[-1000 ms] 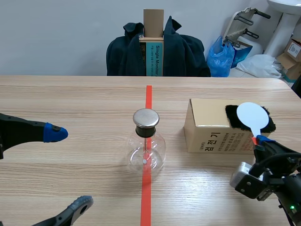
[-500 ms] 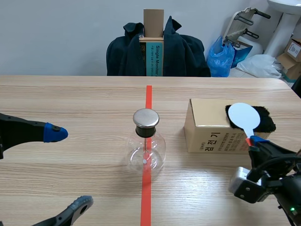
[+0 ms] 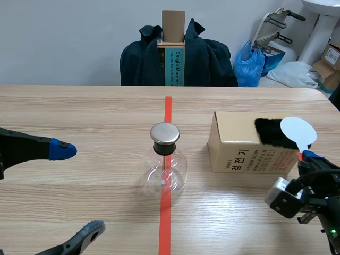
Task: Do the electroscope experiment.
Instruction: 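Rub the plate on the fur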
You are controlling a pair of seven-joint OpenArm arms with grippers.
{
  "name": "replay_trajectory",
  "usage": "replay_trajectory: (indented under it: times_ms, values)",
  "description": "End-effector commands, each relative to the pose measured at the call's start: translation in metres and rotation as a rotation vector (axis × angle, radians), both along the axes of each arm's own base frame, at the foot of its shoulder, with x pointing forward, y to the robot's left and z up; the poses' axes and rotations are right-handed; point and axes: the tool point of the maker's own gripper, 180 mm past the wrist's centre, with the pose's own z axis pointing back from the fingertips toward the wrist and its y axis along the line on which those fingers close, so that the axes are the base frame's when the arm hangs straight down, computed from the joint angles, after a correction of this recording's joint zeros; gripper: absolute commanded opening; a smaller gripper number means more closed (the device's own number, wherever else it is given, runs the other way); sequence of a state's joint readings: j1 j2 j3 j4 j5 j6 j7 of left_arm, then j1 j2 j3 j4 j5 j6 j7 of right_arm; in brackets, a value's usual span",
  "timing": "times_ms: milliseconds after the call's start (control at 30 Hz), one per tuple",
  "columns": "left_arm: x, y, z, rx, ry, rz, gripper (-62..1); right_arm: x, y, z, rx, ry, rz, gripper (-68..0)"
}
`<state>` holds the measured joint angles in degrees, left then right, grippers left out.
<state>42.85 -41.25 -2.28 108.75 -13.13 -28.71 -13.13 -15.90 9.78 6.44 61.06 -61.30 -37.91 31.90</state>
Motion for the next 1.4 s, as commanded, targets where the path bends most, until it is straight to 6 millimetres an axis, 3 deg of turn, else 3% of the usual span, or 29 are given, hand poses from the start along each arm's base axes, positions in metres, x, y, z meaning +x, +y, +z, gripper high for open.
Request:
replay_trajectory:
  times_ms: [0,67,167,233,333,400,533,567,700,867,1000,1033,1167,1200,1300,1367]
  values:
    - [0.001,-0.003,0.008,-0.041,-0.012,0.005,1.4,-0.001,0.019,0.006,-0.015,-0.019,0.142,-66.8]
    - [0.001,-0.003,0.008,-0.04,-0.012,0.005,1.4,-0.007,0.033,0.005,-0.006,-0.019,0.215,-66.8]
    - [0.001,-0.003,0.008,-0.039,-0.012,0.005,1.4,-0.003,0.005,0.005,-0.018,-0.032,0.033,-66.8]
    - [0.001,-0.003,0.008,-0.039,-0.011,0.005,1.4,-0.003,-0.003,0.004,-0.023,-0.024,-0.004,-66.9]
    - [0.001,-0.003,0.008,-0.039,-0.011,0.005,1.4,-0.009,0.028,0.005,-0.024,-0.029,0.184,-66.8]
    - [0.001,-0.003,0.008,-0.039,-0.012,0.005,1.4,-0.012,0.036,0.005,-0.019,-0.033,0.221,-66.8]
    - [0.001,-0.003,0.008,-0.039,-0.012,0.005,1.4,-0.006,-0.004,0.005,-0.033,-0.036,-0.013,-66.8]
    - [0.001,-0.003,0.008,-0.039,-0.012,0.005,1.4,-0.006,-0.002,0.004,-0.039,-0.031,0.008,-66.9]
    - [0.001,-0.003,0.008,-0.04,-0.012,0.005,1.4,-0.012,0.037,0.007,-0.045,-0.044,0.237,-66.8]
    - [0.001,-0.003,0.008,-0.039,-0.012,0.005,1.4,-0.005,-0.004,0.007,-0.058,-0.041,0.015,-66.8]
    - [0.001,-0.003,0.008,-0.04,-0.012,0.005,1.4,-0.01,0.032,0.01,-0.057,-0.058,0.216,-66.8]
    - [0.001,-0.003,0.008,-0.04,-0.012,0.006,1.4,-0.01,0.032,0.01,-0.054,-0.06,0.213,-66.8]
    - [0.002,-0.003,0.008,-0.039,-0.014,0.009,1.4,-0.005,-0.006,0.008,-0.055,-0.051,-0.005,-66.8]
    - [0.002,-0.003,0.008,-0.038,-0.013,0.009,1.4,-0.005,-0.005,0.008,-0.057,-0.05,0.005,-66.8]
    - [0.002,-0.003,0.008,-0.038,-0.013,0.009,1.4,-0.008,0.026,0.01,-0.06,-0.062,0.181,-66.8]
    - [0.002,-0.003,0.007,-0.037,-0.012,0.009,1.4,-0.007,0.022,0.013,-0.061,-0.077,0.153,-66.8]
